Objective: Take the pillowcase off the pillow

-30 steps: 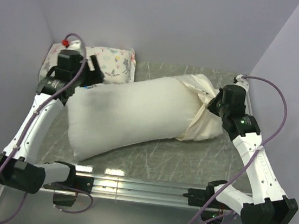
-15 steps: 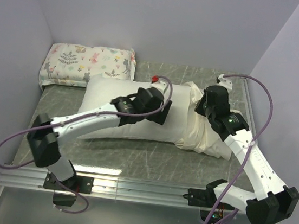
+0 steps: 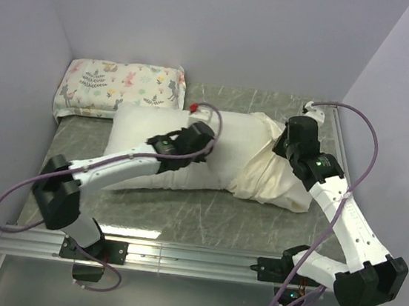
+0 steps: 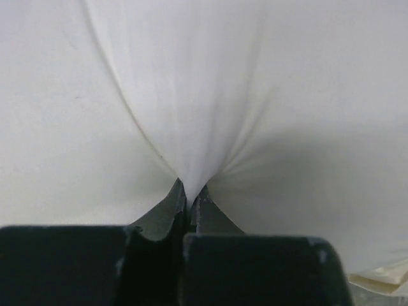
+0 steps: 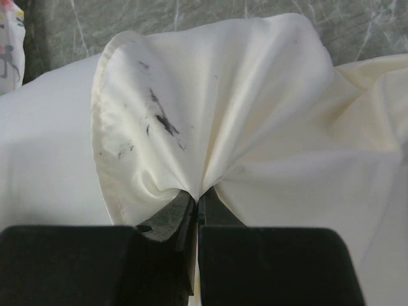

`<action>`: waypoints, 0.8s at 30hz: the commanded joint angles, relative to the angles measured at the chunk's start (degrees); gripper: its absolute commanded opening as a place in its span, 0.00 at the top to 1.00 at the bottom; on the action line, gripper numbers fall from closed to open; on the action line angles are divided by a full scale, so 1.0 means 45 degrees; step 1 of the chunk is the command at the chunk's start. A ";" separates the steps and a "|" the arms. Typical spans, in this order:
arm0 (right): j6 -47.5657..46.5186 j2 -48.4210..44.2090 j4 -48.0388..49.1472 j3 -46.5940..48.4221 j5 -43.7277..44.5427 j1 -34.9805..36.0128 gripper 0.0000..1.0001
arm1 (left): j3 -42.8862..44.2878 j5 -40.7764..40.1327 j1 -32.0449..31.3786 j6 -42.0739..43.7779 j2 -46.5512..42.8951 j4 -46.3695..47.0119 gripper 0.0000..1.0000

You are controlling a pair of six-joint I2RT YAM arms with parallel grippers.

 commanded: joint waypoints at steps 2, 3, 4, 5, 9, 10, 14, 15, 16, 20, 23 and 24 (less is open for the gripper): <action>-0.0395 -0.0497 0.0473 0.0390 -0.0500 -0.1468 1.00 | -0.1813 -0.0125 0.2718 -0.0447 -0.3410 -0.0906 1.00; -0.0453 -0.0517 0.0434 0.0428 -0.0638 -0.1703 1.00 | -0.1815 0.0050 0.3053 -0.0466 -0.3788 -0.1079 1.00; -0.0454 -0.0556 0.0395 0.0448 -0.0775 -0.2247 1.00 | -0.1777 0.0148 0.3346 -0.0447 -0.4410 -0.1216 1.00; -0.0512 -0.0595 0.0336 0.0487 -0.0873 -0.2465 1.00 | -0.1699 0.0169 0.3581 -0.0369 -0.4668 -0.1489 1.00; -0.0552 -0.0713 0.0277 0.0721 -0.1322 -0.3014 1.00 | -0.1504 0.0286 0.4286 -0.0368 -0.5607 -0.1803 1.00; -0.0532 -0.0693 0.0238 0.0760 -0.1342 -0.3053 1.00 | -0.1464 0.0305 0.4345 -0.0349 -0.5724 -0.1823 1.00; -0.0552 -0.0615 0.0101 0.0859 -0.1245 -0.3306 1.00 | -0.1230 0.0130 0.4909 -0.0349 -0.5938 -0.2194 1.00; -0.0552 -0.0615 0.0101 0.0820 -0.1303 -0.3442 1.00 | -0.1249 0.0246 0.5105 -0.0349 -0.6094 -0.2175 1.00; -0.0610 -0.0557 0.0082 0.0781 -0.1400 -0.3579 1.00 | -0.1288 0.0460 0.5320 -0.0330 -0.6502 -0.1962 1.00; -0.0533 -0.0439 0.0315 0.0410 -0.1694 -0.4166 1.00 | -0.0919 0.1749 0.6336 -0.0252 -0.7092 -0.1881 1.00; -0.0376 -0.0206 0.0647 -0.0097 -0.1985 -0.4517 1.00 | -0.0450 0.1809 0.6727 -0.0193 -0.7131 -0.2252 1.00; -0.0318 -0.0166 0.0745 -0.0369 -0.2026 -0.4557 1.00 | -0.0390 0.1906 0.6786 -0.0193 -0.7189 -0.2253 1.00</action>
